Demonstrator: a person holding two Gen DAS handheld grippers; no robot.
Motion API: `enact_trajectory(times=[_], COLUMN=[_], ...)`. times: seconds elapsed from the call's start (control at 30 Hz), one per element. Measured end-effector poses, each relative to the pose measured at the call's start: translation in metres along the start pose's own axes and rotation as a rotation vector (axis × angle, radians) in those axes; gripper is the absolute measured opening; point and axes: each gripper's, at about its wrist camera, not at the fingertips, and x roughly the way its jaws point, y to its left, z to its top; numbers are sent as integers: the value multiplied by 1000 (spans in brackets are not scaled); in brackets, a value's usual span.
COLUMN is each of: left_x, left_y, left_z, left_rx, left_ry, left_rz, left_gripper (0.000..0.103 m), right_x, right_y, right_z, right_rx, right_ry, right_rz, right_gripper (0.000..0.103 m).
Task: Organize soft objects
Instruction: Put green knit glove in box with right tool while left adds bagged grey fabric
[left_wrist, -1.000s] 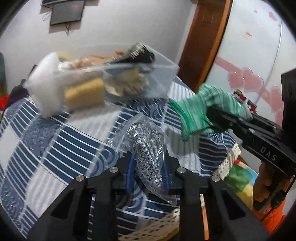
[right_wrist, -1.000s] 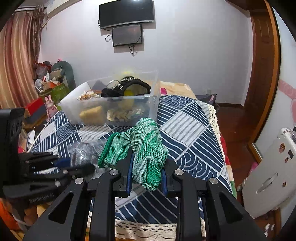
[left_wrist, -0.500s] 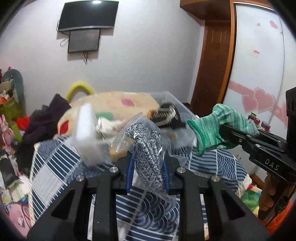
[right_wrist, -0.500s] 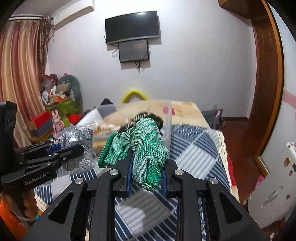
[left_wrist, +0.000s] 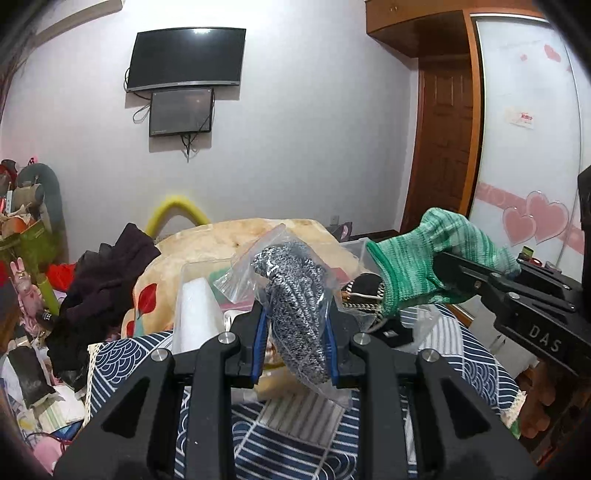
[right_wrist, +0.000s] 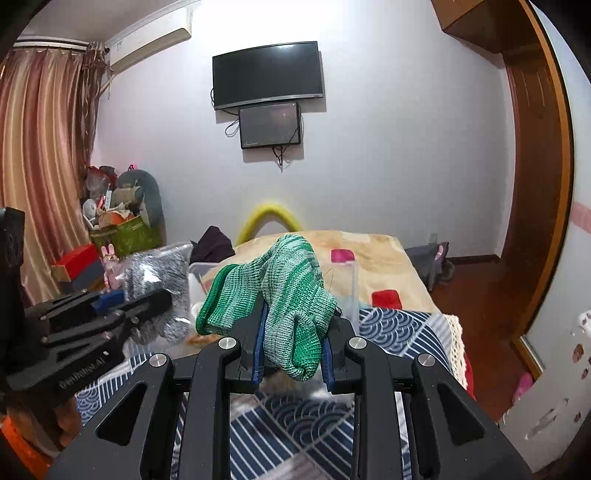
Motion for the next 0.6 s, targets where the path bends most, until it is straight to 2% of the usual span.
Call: enact_trajectory(times=[0.27,0.43,0.6], left_x=[43,75,90], left_y=[5,17,16], left_z=[1,-7,-14], left_rx=[8,-36,-25], left_ry=[73,161,178], left_rz=[10,-18,-7], left_gripper=[26,31,38], right_x=[34,60,71], right_y=[4,3,6], right_z=[-5,-15,-28], right_rx=[-13,-10,-35], right_ry=[67,153,212], right_rz=[11,12,-2], right_gripper=[22,22,22])
